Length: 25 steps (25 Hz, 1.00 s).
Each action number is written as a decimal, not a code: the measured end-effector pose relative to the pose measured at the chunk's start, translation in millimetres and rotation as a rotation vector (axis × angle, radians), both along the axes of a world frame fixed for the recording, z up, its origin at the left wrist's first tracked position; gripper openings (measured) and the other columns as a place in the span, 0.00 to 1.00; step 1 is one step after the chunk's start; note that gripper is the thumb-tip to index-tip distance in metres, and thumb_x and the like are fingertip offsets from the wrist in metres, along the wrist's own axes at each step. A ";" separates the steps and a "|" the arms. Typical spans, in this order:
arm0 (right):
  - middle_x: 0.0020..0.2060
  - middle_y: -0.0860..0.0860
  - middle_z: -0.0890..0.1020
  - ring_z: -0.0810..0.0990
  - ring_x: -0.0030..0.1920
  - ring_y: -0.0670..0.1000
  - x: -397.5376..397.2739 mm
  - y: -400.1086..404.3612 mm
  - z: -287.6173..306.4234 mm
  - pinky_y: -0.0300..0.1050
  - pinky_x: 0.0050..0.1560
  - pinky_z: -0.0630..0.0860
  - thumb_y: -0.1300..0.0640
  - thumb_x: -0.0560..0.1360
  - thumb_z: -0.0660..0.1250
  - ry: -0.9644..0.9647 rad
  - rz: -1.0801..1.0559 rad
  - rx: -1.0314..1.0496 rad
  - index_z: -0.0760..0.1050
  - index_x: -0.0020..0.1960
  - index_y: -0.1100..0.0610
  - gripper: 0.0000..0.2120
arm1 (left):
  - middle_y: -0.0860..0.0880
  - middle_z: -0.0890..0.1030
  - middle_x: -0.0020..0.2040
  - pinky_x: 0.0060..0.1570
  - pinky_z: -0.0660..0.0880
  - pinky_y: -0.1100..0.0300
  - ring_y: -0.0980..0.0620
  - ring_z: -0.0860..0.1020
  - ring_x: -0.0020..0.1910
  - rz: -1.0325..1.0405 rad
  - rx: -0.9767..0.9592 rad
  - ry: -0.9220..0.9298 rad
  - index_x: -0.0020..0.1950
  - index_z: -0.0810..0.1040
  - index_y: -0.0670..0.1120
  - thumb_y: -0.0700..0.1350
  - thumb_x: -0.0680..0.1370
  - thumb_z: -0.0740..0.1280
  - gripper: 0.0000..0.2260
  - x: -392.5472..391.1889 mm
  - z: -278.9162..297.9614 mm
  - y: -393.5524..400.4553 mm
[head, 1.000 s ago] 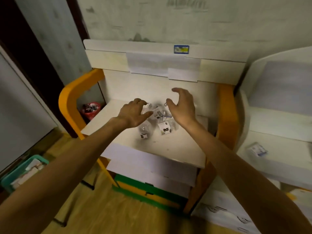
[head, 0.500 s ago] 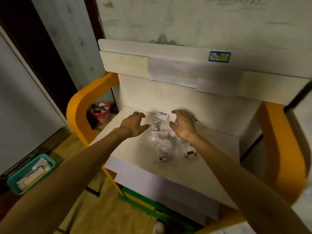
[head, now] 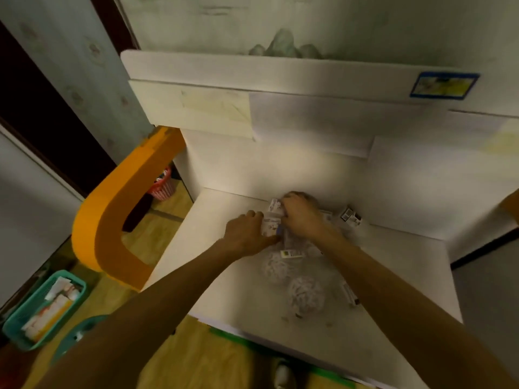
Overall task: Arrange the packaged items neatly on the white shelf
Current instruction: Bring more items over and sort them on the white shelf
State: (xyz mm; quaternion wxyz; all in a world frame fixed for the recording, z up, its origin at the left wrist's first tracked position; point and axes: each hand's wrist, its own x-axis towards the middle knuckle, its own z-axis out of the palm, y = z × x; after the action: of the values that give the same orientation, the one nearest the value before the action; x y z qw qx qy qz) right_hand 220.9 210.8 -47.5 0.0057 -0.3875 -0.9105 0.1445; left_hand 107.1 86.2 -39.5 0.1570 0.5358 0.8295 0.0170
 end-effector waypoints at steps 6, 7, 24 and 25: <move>0.53 0.55 0.82 0.81 0.52 0.56 -8.2 5.6 -1.2 0.52 0.55 0.79 0.58 0.75 0.68 0.007 -0.046 0.010 0.81 0.55 0.58 0.10 | 0.47 0.75 0.58 0.46 0.72 0.55 0.47 0.78 0.53 -0.080 -0.022 -0.036 0.65 0.72 0.48 0.73 0.67 0.67 0.37 -16.5 0.4 19.5; 0.54 0.56 0.82 0.81 0.53 0.57 -11.2 3.0 0.1 0.52 0.56 0.79 0.58 0.75 0.67 -0.015 -0.065 0.029 0.81 0.55 0.58 0.10 | 0.46 0.75 0.59 0.47 0.71 0.55 0.46 0.78 0.54 -0.096 -0.024 -0.036 0.66 0.71 0.46 0.72 0.68 0.67 0.37 -15.7 0.8 21.7; 0.69 0.54 0.75 0.73 0.67 0.58 -35.2 -25.0 -5.2 0.53 0.68 0.66 0.61 0.71 0.72 -0.152 -0.171 0.231 0.72 0.71 0.56 0.29 | 0.42 0.70 0.67 0.52 0.72 0.52 0.41 0.71 0.63 -0.331 0.016 -0.077 0.72 0.65 0.43 0.48 0.70 0.75 0.34 -78.1 -10.8 2.2; 0.67 0.54 0.75 0.75 0.66 0.58 -35.2 -24.8 -4.1 0.53 0.67 0.68 0.61 0.70 0.73 -0.104 -0.181 0.189 0.72 0.71 0.56 0.29 | 0.42 0.70 0.67 0.53 0.72 0.52 0.41 0.71 0.63 -0.295 0.015 -0.107 0.72 0.64 0.43 0.47 0.70 0.75 0.34 -80.3 -10.2 3.7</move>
State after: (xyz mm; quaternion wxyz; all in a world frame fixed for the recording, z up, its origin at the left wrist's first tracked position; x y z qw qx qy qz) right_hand 185.8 186.0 -51.6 0.0078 -0.4726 -0.8805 0.0368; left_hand 26.8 89.9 -49.7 0.1977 0.6513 0.7320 0.0288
